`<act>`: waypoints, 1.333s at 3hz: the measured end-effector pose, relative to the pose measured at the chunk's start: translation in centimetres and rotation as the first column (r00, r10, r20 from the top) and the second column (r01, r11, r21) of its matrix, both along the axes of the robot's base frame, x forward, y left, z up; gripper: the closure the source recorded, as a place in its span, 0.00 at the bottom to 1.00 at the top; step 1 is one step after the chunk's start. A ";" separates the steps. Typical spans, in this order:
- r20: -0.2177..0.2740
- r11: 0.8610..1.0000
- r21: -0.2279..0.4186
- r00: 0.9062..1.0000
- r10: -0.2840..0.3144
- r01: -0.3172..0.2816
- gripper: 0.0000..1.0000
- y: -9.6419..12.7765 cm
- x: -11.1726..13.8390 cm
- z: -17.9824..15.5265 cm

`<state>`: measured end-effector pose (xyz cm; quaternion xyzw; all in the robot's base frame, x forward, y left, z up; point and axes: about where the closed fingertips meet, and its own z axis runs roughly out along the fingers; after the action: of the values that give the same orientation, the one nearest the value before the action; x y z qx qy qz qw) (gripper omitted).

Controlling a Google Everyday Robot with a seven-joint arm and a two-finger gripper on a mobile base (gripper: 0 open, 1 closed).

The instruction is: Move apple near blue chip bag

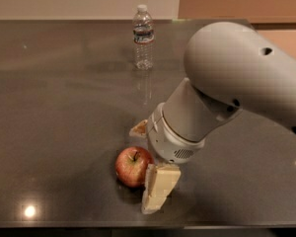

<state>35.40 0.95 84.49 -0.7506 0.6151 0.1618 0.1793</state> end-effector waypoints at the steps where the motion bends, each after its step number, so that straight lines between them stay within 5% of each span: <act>1: -0.005 1.000 -0.001 1.000 0.010 -0.010 0.39 0.5 -0.1 -0.5; 2: -0.007 1.000 0.003 1.000 0.004 -0.004 0.62 0.6 0.2 -0.4; 3: 0.026 0.997 -0.003 0.996 -0.081 0.082 1.00 -1.8 3.0 1.9; 4: 0.070 0.982 -0.024 0.980 -0.186 0.188 1.00 -5.8 6.2 4.6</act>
Offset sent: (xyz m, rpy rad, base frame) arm 0.0872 -0.0795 0.0687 -0.0395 -0.0992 -0.2697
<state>41.60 -4.86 89.13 -0.6970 0.6790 0.1095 0.2030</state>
